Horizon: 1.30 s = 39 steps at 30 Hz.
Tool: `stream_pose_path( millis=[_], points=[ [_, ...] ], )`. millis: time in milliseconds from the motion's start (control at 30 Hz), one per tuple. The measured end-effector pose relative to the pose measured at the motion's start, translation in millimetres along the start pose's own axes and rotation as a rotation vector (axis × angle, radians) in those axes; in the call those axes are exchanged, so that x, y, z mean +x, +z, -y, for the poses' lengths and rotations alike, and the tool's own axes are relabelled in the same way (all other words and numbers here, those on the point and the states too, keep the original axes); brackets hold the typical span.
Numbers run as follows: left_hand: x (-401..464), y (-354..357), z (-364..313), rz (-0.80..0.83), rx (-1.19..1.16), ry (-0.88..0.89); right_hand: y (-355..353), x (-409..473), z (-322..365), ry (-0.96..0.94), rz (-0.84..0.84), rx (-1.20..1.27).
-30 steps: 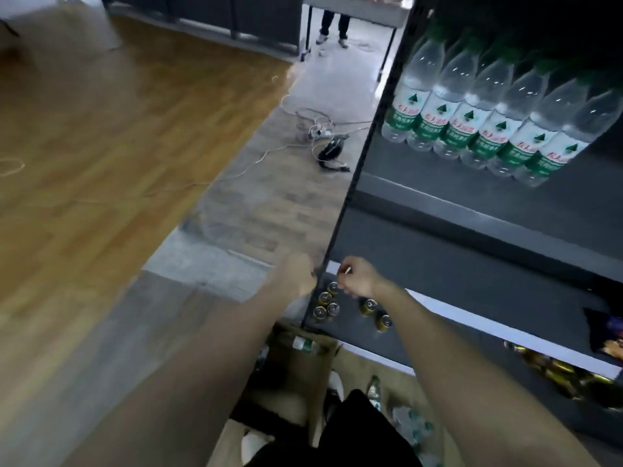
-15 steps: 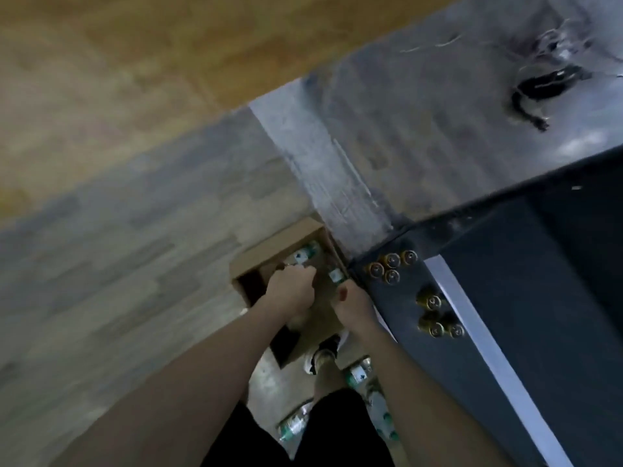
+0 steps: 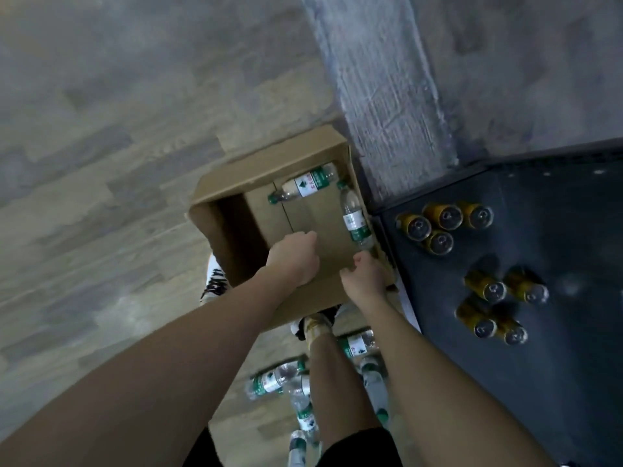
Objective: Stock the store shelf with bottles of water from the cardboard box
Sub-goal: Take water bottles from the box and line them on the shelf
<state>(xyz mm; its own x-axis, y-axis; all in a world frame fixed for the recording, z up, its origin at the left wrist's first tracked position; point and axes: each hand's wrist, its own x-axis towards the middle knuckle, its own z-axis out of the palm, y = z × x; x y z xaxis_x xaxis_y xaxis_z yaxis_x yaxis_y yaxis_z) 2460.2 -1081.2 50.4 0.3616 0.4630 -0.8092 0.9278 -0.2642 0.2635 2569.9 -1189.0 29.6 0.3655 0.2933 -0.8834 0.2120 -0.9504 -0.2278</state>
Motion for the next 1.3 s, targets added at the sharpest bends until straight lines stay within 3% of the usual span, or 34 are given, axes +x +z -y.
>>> stream_pose_path(
  millis=[267, 367, 467, 567, 667, 833, 933, 1000, 1133, 1300],
  points=[
    [112.7, 116.2, 6.5, 0.055, -0.022, 0.008, 52.6, 143.9, -68.4, 0.063, 0.008, -0.187],
    [148.8, 142.4, 8.9, 0.039, -0.018, 0.03, 65.4, 194.8, -85.4, 0.078, 0.0, -0.125],
    [175.6, 159.2, 16.6, 0.04, -0.016, 0.03, 81.4, 232.3, -88.8, 0.081, -0.053, -0.099],
    [189.8, 171.5, 26.2, 0.047, -0.046, -0.015, 106.7, 246.3, -87.2, 0.069, -0.205, -0.301],
    [192.5, 179.3, 36.4, 0.045, -0.055, -0.042, 124.9, 257.4, -89.2, 0.089, -0.258, -0.328],
    [195.3, 177.5, 58.5, 0.039, -0.037, -0.055, 142.8, 280.7, -80.1, 0.094, -0.038, -0.243],
    [195.2, 172.7, 74.7, 0.034, -0.013, -0.079, 158.5, 279.9, -69.8, 0.078, -0.048, -0.244],
    [191.5, 169.2, 84.0, 0.053, 0.002, -0.072, 162.7, 272.5, -64.8, 0.11, 0.034, -0.113],
    [163.0, 155.9, 99.5, 0.087, 0.058, -0.093, 160.7, 231.8, -66.1, 0.209, 0.305, 0.244],
    [94.7, 109.7, 101.2, 0.134, 0.129, -0.037, 135.5, 141.2, -58.2, 0.201, 0.323, 0.256]
  ],
)
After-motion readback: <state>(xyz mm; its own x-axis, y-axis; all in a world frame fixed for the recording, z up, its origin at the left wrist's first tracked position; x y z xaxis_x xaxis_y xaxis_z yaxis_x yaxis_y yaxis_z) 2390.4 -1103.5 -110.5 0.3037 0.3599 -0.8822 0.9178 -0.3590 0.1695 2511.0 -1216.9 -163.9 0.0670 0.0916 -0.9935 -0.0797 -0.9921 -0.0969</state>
